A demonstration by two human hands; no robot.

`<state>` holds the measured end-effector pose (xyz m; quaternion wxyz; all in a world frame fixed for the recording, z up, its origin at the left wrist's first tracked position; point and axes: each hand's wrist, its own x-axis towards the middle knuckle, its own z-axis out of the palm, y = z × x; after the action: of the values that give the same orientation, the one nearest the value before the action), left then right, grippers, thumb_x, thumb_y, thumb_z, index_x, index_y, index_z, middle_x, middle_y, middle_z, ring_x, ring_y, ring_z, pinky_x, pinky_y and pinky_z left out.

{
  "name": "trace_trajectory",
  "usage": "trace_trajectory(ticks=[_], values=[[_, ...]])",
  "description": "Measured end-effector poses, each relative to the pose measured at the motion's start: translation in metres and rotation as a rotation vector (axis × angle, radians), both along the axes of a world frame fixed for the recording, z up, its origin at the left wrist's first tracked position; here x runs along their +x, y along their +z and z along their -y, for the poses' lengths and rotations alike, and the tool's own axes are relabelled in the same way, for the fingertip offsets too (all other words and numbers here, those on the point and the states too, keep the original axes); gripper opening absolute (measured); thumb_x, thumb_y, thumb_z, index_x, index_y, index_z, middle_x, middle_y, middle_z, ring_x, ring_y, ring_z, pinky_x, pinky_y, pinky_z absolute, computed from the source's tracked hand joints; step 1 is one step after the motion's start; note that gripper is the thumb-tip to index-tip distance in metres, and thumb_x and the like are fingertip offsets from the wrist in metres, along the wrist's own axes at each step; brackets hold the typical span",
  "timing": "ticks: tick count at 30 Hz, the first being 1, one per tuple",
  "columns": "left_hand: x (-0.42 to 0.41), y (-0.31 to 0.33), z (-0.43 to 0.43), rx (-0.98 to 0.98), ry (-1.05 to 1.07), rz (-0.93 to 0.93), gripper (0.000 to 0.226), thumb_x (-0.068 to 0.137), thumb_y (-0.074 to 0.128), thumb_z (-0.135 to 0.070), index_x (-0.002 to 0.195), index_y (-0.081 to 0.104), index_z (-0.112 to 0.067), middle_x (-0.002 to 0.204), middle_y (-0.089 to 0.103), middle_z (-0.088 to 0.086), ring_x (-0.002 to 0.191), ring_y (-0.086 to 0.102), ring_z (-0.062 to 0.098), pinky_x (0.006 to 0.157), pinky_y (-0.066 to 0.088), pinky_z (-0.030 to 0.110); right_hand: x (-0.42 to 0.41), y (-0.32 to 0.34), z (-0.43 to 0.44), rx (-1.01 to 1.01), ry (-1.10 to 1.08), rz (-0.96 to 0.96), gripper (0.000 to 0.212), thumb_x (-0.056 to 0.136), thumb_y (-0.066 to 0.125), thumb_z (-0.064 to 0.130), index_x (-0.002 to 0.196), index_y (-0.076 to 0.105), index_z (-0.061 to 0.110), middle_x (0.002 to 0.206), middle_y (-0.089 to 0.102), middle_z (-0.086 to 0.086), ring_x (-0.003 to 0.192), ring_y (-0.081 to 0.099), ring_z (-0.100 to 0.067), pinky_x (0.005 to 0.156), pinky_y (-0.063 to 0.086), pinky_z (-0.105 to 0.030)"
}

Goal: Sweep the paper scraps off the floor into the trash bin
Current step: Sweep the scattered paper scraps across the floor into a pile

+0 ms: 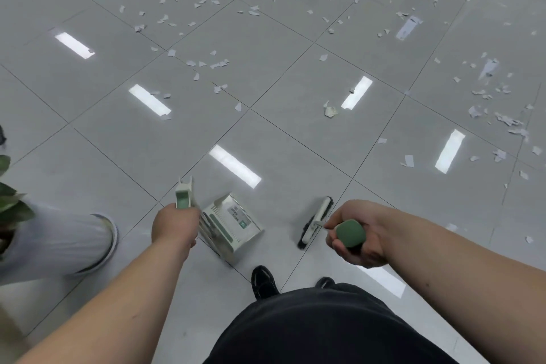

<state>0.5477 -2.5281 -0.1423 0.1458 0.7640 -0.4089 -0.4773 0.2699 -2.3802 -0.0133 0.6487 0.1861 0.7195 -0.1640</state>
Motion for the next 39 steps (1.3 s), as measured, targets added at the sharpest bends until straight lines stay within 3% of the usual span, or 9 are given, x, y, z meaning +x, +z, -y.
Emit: trace_trajectory(ticks=[4,8,12,15,21,24,31,39], values=[[0.026,0.002,-0.002,-0.025,0.147,-0.031,0.006,0.084,0.058,-0.008,0.079,0.056,-0.010,0.069,0.047,0.010,0.057,0.039,0.026,0.054,0.037,0.031,0.027,-0.013,0.000,-0.026,0.255,-0.099,0.005,0.090,0.058,0.007,0.095,0.056,0.009,0.065,0.061,-0.010,0.036,0.057,-0.017,0.037,0.046,-0.020],[0.054,0.005,-0.012,-0.054,0.337,-0.072,0.011,0.084,0.056,-0.006,0.078,0.051,-0.013,0.065,0.043,0.008,0.052,0.036,0.023,0.050,0.032,0.028,0.039,-0.027,-0.001,-0.083,0.541,-0.142,0.012,0.097,0.051,0.009,0.108,0.053,0.005,0.077,0.060,-0.013,0.053,0.061,-0.020,0.045,0.050,-0.023],[0.079,0.008,-0.030,-0.081,0.489,-0.094,0.012,0.080,0.056,-0.006,0.078,0.050,-0.016,0.064,0.040,0.006,0.050,0.032,0.021,0.047,0.029,0.026,0.031,-0.032,0.017,-0.169,0.706,-0.171,0.013,0.096,0.054,0.007,0.108,0.057,0.003,0.092,0.061,-0.019,0.049,0.063,-0.022,0.051,0.054,-0.028],[0.086,0.011,-0.045,-0.097,0.608,-0.109,0.015,0.080,0.055,-0.004,0.076,0.050,-0.017,0.064,0.039,0.005,0.049,0.030,0.019,0.046,0.027,0.025,0.025,-0.029,0.037,-0.236,0.854,-0.155,0.005,0.097,0.055,0.003,0.095,0.060,0.005,0.088,0.061,-0.016,0.054,0.063,-0.022,0.055,0.054,-0.029],[0.077,0.021,-0.074,-0.160,0.736,-0.016,0.012,0.080,0.055,-0.003,0.075,0.051,-0.013,0.062,0.042,0.009,0.049,0.032,0.022,0.047,0.029,0.026,0.001,-0.027,0.058,-0.271,1.030,-0.053,0.007,0.095,0.059,0.008,0.091,0.056,0.002,0.078,0.058,-0.013,0.044,0.056,-0.020,0.049,0.047,-0.027],[0.061,0.028,-0.090,-0.185,0.823,0.028,0.011,0.080,0.056,-0.003,0.076,0.052,-0.012,0.060,0.042,0.010,0.047,0.033,0.022,0.047,0.030,0.026,-0.021,-0.028,0.062,-0.302,1.084,0.029,0.008,0.092,0.060,0.008,0.097,0.056,0.002,0.076,0.057,-0.014,0.043,0.053,-0.021,0.047,0.043,-0.027],[0.008,0.041,-0.150,-0.230,1.071,0.151,0.010,0.081,0.057,-0.006,0.088,0.061,-0.011,0.066,0.051,0.010,0.047,0.040,0.022,0.051,0.033,0.029,-0.085,-0.031,0.081,-0.324,1.326,0.167,0.032,0.090,0.062,0.009,0.118,0.056,-0.005,0.077,0.059,-0.015,0.044,0.053,-0.022,0.044,0.045,-0.026],[-0.013,0.051,-0.202,-0.236,1.300,0.155,0.006,0.082,0.058,-0.005,0.085,0.061,-0.009,0.069,0.050,0.008,0.049,0.037,0.020,0.049,0.033,0.026,-0.103,-0.040,0.096,-0.325,1.571,0.242,0.033,0.090,0.063,0.013,0.119,0.056,0.000,0.077,0.062,-0.013,0.043,0.055,-0.021,0.045,0.046,-0.026]])
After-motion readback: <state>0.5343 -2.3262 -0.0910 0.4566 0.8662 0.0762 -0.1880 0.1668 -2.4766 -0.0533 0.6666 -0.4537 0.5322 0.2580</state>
